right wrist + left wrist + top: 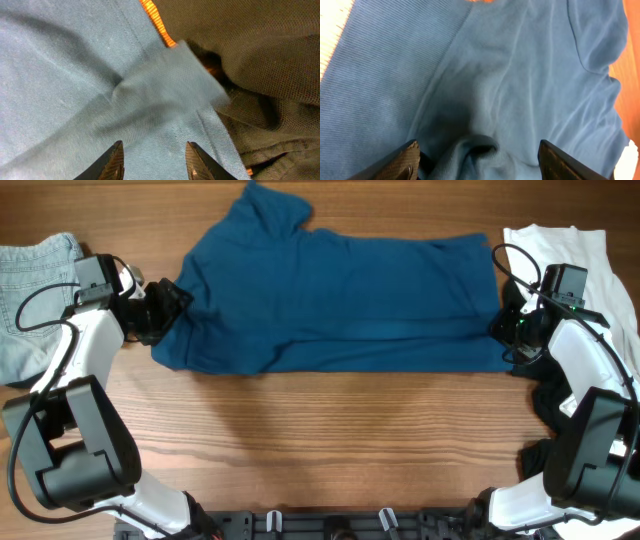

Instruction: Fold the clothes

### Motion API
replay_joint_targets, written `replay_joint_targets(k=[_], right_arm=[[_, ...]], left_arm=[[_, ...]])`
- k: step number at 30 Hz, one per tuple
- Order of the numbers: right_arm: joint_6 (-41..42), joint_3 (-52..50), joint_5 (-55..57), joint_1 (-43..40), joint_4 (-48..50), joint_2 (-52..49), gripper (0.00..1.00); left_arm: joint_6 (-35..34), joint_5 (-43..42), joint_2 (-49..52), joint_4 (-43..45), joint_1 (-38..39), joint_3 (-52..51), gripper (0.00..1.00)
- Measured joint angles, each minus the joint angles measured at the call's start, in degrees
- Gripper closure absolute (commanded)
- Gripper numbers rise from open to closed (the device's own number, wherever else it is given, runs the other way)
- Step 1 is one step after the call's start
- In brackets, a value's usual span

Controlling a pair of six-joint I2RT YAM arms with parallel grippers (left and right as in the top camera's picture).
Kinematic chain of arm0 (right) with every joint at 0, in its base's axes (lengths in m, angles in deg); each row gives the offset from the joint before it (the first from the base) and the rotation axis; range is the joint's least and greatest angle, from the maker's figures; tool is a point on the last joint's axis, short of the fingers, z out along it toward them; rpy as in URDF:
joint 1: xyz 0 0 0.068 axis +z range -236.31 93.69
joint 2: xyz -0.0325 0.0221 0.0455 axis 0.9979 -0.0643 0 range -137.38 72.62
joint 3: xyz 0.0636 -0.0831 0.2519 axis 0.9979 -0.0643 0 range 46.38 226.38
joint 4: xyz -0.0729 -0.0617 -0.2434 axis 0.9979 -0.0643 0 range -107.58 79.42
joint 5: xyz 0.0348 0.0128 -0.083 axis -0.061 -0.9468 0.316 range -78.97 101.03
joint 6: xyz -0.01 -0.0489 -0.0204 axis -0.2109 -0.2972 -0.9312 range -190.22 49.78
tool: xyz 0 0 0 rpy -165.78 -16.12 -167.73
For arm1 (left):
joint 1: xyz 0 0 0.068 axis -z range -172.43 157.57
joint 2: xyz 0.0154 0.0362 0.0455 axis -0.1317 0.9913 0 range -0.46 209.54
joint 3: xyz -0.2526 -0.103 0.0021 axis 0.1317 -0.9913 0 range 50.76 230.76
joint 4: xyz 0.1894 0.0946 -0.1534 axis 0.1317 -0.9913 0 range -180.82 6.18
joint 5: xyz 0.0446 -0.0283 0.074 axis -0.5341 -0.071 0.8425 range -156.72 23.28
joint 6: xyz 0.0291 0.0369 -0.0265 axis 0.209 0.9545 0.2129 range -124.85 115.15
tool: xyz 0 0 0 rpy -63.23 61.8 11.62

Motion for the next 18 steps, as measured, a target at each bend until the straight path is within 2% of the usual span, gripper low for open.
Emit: replay_joint_targets(k=[4,7,12,18], right_arm=[[-0.02,0.0,0.57,0.0,-0.26,-0.02,0.59],[-0.04,0.0,0.59,0.0,-1.05,-0.02,0.57],[-1.79,0.0,0.59,-0.02,-1.36,-0.02,0.56],[-2.01,0.0,0.59,-0.02,-2.82,-0.02,0.56]], left_arm=[[2.34,0.5,-2.51,-8.66,-3.1,0.15,0.26],[2.49,9.18,-4.35,-16.72,-5.7,0.35,0.23],[1.51,14.45,-4.35,-13.33,-7.5,-1.73,0.24],[-0.22,9.35,-1.92,-8.59,-7.48,-6.54,0.28]])
